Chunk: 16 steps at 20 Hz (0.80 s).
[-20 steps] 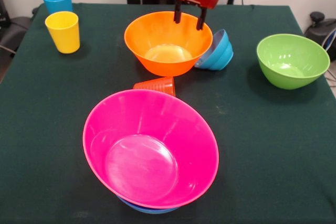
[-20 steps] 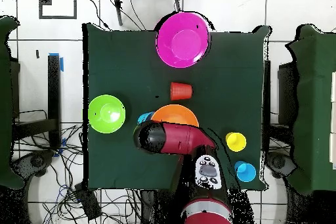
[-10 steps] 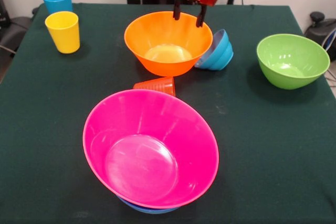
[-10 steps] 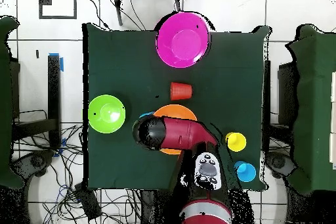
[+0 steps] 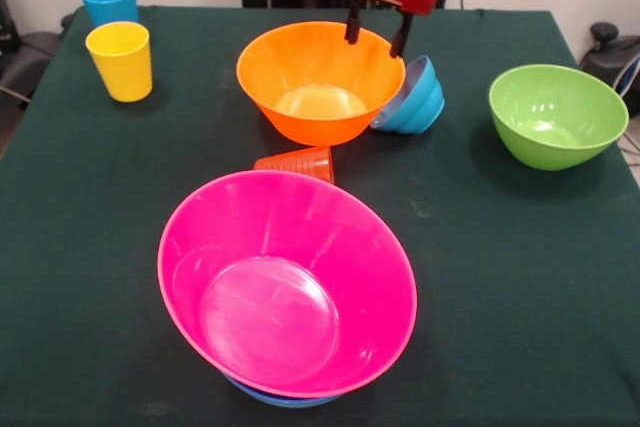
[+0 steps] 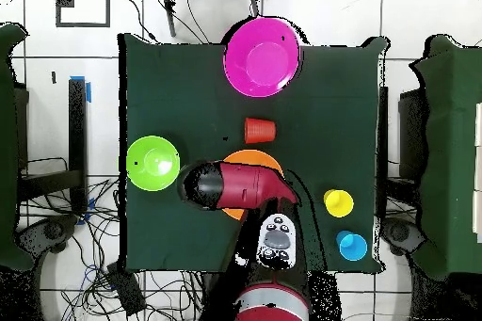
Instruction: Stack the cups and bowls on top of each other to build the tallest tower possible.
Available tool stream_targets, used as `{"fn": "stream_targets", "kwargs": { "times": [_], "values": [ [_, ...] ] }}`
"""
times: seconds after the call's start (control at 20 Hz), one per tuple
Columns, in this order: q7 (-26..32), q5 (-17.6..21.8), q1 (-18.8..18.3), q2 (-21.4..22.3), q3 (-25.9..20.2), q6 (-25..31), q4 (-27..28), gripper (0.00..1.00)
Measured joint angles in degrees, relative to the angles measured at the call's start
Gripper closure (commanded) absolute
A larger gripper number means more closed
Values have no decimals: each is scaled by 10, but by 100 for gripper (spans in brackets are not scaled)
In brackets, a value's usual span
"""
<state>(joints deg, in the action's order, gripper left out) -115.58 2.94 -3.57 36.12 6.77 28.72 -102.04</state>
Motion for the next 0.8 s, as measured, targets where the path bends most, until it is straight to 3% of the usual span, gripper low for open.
{"fn": "stream_targets", "kwargs": {
  "times": [0.3, 0.8],
  "values": [
    [0, -12, 16, -7, 7, 0, 0, 0],
    [0, -16, 7, -27, 7, -3, 0, 0]
  ]
}}
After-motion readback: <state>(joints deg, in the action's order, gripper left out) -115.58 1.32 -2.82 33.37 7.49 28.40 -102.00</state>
